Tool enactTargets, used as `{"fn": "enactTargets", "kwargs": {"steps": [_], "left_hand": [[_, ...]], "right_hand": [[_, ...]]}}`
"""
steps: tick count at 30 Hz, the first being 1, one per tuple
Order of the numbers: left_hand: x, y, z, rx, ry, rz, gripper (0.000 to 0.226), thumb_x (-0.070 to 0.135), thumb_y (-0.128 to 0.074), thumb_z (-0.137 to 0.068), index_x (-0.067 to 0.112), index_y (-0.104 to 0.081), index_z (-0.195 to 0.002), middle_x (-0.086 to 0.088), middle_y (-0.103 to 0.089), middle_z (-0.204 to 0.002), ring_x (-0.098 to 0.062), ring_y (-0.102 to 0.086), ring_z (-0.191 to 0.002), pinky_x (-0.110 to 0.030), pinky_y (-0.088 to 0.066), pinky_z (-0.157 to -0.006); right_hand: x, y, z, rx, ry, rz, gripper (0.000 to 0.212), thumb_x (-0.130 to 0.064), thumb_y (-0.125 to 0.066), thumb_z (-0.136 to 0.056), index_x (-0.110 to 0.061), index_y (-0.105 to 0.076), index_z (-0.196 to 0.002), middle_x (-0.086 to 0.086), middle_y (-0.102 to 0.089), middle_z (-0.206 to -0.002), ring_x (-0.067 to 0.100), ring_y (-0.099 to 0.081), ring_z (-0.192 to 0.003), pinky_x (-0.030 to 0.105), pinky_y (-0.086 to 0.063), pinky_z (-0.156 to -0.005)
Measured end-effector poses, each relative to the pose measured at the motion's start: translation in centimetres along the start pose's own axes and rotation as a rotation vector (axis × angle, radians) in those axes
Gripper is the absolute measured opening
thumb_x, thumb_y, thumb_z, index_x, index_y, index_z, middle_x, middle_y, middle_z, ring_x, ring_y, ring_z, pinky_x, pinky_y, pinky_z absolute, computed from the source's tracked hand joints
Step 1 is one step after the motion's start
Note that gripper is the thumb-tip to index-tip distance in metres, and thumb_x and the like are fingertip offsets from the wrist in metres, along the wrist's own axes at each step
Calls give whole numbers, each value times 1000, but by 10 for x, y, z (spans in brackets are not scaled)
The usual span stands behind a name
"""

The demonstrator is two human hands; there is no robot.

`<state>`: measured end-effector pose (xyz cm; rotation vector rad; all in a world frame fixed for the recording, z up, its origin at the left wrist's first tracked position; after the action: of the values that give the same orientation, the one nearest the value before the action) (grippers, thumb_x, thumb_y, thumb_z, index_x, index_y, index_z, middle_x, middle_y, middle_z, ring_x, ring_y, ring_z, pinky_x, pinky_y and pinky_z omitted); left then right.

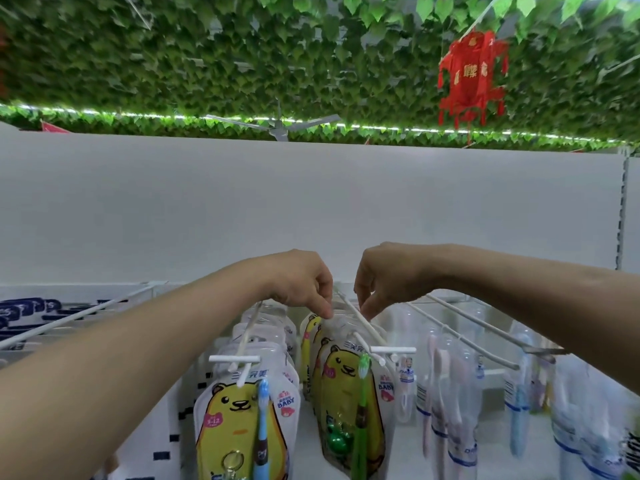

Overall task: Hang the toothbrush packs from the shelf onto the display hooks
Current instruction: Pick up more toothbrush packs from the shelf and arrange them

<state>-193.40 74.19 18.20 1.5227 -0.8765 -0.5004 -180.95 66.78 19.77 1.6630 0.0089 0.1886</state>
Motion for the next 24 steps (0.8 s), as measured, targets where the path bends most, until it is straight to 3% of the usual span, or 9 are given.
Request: {"fn": "enactTargets", "kwargs": {"steps": [5, 8, 12, 14, 19, 21, 24], "left_hand": [[-9, 8, -8, 51, 41, 122, 21, 40, -79, -80, 25, -74, -93, 12, -65, -87, -9, -59, -89, -26, -45, -77], [-9, 2, -17, 24, 67, 86, 24, 37, -78, -81, 24, -75, -101, 13, -65, -93, -12, -61, -100, -30, -49, -90], [-7, -5, -31, 34, 65, 18, 11, 33, -80, -80, 27, -71, -79, 14, -60, -77, -8, -55, -78, -23, -44, -67], [-7, -6, -36, 42, 63, -5, 17, 30, -80, -80, 28, -66, -71, 13, -59, -73, -8, -52, -72, -22, -42, -63], [-9, -6, -39, 60, 81, -28, 11, 28, -79, -81, 25, -69, -78, 11, -62, -77, -12, -56, -80, -24, -46, -68], [-9, 0, -35, 67, 96, -16, 10, 31, -79, -81, 25, -73, -84, 9, -67, -88, -12, -61, -89, -28, -52, -77], [-3, 19, -17, 77, 95, 67, 19, 38, -79, -80, 22, -76, -90, 10, -70, -91, -10, -61, -94, -30, -50, -86]], "right_hand": [[19, 10, -10, 102, -26, -107, 25, -43, -77, -83, -24, -79, -99, -14, -71, -85, 2, -62, -84, 19, -46, -73], [25, 0, -21, 44, -34, -97, 28, -44, -78, -83, -23, -80, -100, -9, -74, -92, 7, -64, -91, 21, -47, -75], [25, -12, -33, -8, -10, -94, 25, -39, -77, -84, -21, -79, -100, -6, -74, -92, 11, -63, -92, 24, -45, -79], [26, -12, -37, 7, -9, -97, 24, -38, -78, -83, -20, -79, -98, -6, -74, -92, 10, -63, -91, 25, -48, -82], [27, -15, -46, 38, 2, -81, 25, -39, -78, -84, -18, -79, -97, -7, -69, -84, 11, -62, -89, 26, -49, -81], [29, -12, -43, 54, 10, -80, 27, -42, -77, -84, -19, -78, -99, -10, -67, -83, 11, -61, -89, 24, -46, -77], [32, 4, -23, 107, 32, -146, 25, -45, -76, -84, -25, -78, -99, -14, -70, -94, 9, -63, -96, 23, -45, -80]]}}
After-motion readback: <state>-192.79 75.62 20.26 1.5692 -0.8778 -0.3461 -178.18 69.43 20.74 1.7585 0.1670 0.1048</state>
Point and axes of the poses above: each hand's wrist, its own z-axis away from the middle knuckle, its own y-axis out of the back of the hand, x = y × z, the point moved 4 cm from there along -z, towards the middle knuckle
